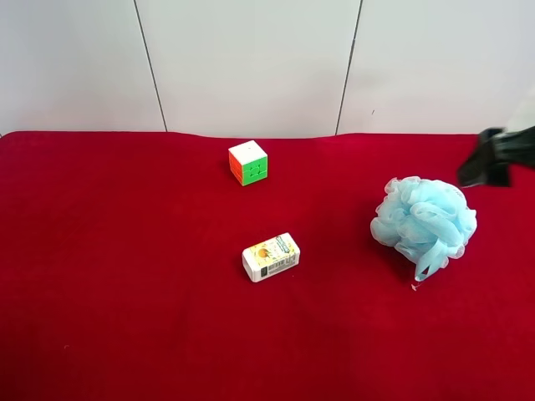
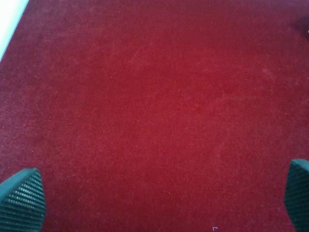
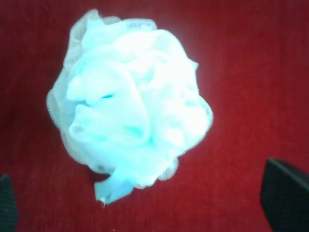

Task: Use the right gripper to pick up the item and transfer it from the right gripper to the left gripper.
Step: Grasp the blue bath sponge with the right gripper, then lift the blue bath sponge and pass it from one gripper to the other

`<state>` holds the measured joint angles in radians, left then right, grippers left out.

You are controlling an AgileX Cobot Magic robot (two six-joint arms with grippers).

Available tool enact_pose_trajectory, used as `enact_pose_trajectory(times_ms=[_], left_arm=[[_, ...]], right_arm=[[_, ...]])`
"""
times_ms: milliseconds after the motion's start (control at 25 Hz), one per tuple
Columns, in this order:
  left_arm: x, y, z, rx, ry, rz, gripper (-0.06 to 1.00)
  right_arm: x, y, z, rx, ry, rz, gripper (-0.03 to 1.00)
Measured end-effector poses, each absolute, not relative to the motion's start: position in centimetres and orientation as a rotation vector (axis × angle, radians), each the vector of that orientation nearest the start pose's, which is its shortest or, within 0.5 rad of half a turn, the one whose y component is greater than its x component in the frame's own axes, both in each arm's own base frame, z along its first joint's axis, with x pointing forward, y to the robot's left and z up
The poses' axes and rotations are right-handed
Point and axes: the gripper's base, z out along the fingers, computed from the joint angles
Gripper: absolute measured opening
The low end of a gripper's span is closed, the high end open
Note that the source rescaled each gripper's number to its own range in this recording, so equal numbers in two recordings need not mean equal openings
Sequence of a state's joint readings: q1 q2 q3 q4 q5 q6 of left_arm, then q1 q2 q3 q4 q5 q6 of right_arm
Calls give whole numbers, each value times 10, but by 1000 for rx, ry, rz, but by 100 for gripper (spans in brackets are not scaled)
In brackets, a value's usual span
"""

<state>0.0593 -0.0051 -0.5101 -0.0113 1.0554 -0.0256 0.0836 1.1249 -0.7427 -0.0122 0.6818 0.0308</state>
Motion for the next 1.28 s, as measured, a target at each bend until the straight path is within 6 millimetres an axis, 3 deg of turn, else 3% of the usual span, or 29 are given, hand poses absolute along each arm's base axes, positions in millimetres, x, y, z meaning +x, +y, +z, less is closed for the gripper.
enact_pose_trajectory(times_ms=[240, 440, 520, 600, 720, 880, 920, 1000, 1280], left_arm=[[-7, -1, 280, -85, 2022, 8, 100], [-7, -1, 280, -85, 2022, 8, 100], [-7, -1, 280, -85, 2022, 8, 100], [-7, -1, 280, -85, 2022, 8, 100], [-7, -1, 280, -85, 2022, 8, 100], [-7, -1, 280, -85, 2022, 8, 100], [-7, -1, 280, -85, 2022, 8, 100], [-7, -1, 280, -85, 2022, 8, 100], [-7, -1, 280, -85, 2022, 8, 100]], right_arm=[[249, 23, 218, -26, 2652, 82, 100], [262, 24, 189, -20, 2731, 77, 100], [265, 24, 181, -19, 2752, 75, 96], [266, 24, 173, -19, 2777, 73, 88], [268, 25, 167, -19, 2803, 70, 68], [268, 25, 166, -19, 2805, 70, 33], [268, 25, 166, -20, 2805, 69, 20], [268, 25, 166, -20, 2805, 69, 7], [268, 25, 166, -16, 2805, 72, 1]])
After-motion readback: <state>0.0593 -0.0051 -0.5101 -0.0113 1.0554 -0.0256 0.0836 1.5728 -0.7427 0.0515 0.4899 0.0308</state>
